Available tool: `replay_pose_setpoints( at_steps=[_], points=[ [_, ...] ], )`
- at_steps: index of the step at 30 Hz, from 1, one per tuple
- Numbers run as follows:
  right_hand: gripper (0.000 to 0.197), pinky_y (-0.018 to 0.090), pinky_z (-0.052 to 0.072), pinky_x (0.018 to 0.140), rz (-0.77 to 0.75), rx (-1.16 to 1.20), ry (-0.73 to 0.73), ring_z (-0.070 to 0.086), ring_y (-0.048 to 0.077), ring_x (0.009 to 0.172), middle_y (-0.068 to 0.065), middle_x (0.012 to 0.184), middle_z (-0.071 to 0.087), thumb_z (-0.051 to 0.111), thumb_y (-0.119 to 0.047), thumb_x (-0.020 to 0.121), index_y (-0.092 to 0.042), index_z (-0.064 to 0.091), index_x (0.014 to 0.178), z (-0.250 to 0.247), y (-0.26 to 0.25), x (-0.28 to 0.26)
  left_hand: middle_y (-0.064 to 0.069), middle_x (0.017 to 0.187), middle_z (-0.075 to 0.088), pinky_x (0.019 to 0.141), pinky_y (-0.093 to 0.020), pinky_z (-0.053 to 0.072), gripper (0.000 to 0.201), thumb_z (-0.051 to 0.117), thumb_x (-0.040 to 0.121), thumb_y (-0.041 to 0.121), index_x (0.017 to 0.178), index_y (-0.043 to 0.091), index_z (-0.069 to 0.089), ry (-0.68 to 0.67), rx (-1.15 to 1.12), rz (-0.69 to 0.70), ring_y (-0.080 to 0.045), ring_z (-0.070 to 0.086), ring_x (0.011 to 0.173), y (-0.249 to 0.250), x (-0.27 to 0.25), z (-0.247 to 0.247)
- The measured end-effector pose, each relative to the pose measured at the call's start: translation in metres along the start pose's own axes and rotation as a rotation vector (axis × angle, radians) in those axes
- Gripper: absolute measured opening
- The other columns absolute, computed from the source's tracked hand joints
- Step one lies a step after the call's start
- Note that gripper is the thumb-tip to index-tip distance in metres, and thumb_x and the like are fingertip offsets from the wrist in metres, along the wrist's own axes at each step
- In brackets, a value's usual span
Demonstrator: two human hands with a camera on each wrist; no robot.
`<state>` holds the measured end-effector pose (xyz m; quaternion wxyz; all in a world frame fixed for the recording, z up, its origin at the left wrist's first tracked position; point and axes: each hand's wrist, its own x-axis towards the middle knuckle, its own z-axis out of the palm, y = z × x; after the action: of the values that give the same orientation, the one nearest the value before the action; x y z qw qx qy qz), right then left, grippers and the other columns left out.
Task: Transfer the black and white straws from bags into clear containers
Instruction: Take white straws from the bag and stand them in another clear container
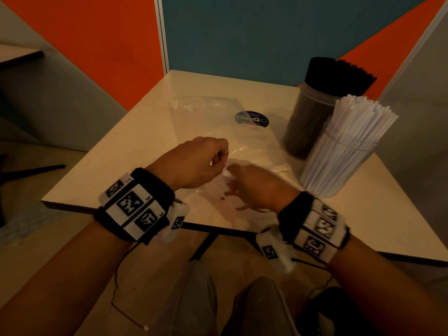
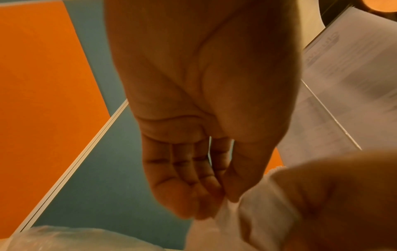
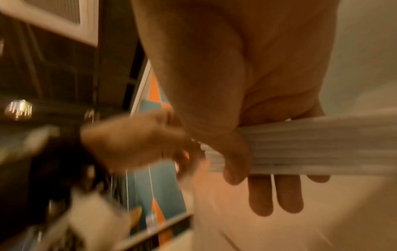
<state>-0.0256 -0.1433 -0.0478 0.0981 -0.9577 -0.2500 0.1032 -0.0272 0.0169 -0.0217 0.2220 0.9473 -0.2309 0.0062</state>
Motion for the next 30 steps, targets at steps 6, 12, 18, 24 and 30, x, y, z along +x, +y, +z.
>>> replay_pose_setpoints(
  at_steps=[6, 12, 18, 24, 30],
  points=[
    [0.011, 0.015, 0.049, 0.074, -0.053, 0.605, 0.222, 0.062, 0.002, 0.085, -0.010, 0.091, 0.064, 0.050, -0.019, 0.094, -0.026, 0.059, 0.098, -0.059, 0.012, -0.058, 0.002, 0.094, 0.059, 0.069, -0.037, 0.048, 0.005, 0.050, 0.091, 0.023, 0.093, 0.020, 0.053, -0.069, 0.124, -0.047, -0.021, 0.055, 0.080, 0.000, -0.001, -0.003],
    [0.010, 0.035, 0.054, 0.086, -0.289, 1.452, 0.595, 0.064, 0.018, 0.077, -0.001, 0.071, 0.062, 0.049, -0.015, 0.090, -0.009, 0.056, 0.094, -0.089, 0.049, -0.086, 0.005, 0.110, 0.052, 0.078, -0.027, 0.043, 0.041, 0.055, 0.086, 0.053, 0.113, 0.023, 0.055, -0.310, 0.252, -0.055, -0.012, 0.051, 0.095, 0.021, 0.008, -0.017],
    [0.015, 0.035, 0.053, 0.084, -0.442, 1.727, 0.758, 0.061, 0.018, 0.076, 0.004, 0.078, 0.054, 0.036, -0.010, 0.101, -0.008, 0.048, 0.093, -0.118, 0.074, -0.082, 0.014, 0.121, 0.053, 0.084, -0.018, 0.046, 0.078, 0.067, 0.069, 0.058, 0.135, 0.029, 0.035, -0.040, -0.407, 0.229, -0.001, 0.054, 0.109, 0.109, 0.063, -0.013],
    [0.011, 0.038, 0.051, 0.089, -0.373, 1.536, 0.897, 0.065, 0.019, 0.081, 0.006, 0.079, 0.056, 0.042, -0.005, 0.099, -0.007, 0.052, 0.096, -0.152, 0.108, -0.091, 0.001, 0.083, 0.059, 0.058, -0.019, 0.047, 0.024, 0.055, 0.095, 0.022, 0.118, 0.018, 0.049, 0.114, -0.653, 0.382, 0.002, 0.056, 0.064, 0.169, 0.133, 0.005],
    [0.009, 0.034, 0.054, 0.081, -0.223, 1.387, 1.075, 0.063, 0.018, 0.075, 0.001, 0.072, 0.056, 0.043, -0.005, 0.099, -0.005, 0.048, 0.091, -0.163, 0.166, -0.105, -0.003, 0.131, 0.039, 0.104, -0.029, 0.034, 0.071, 0.073, 0.074, 0.047, 0.131, 0.019, 0.043, 0.272, -0.368, 0.294, -0.016, 0.037, 0.123, 0.152, 0.166, 0.038]
  ],
)
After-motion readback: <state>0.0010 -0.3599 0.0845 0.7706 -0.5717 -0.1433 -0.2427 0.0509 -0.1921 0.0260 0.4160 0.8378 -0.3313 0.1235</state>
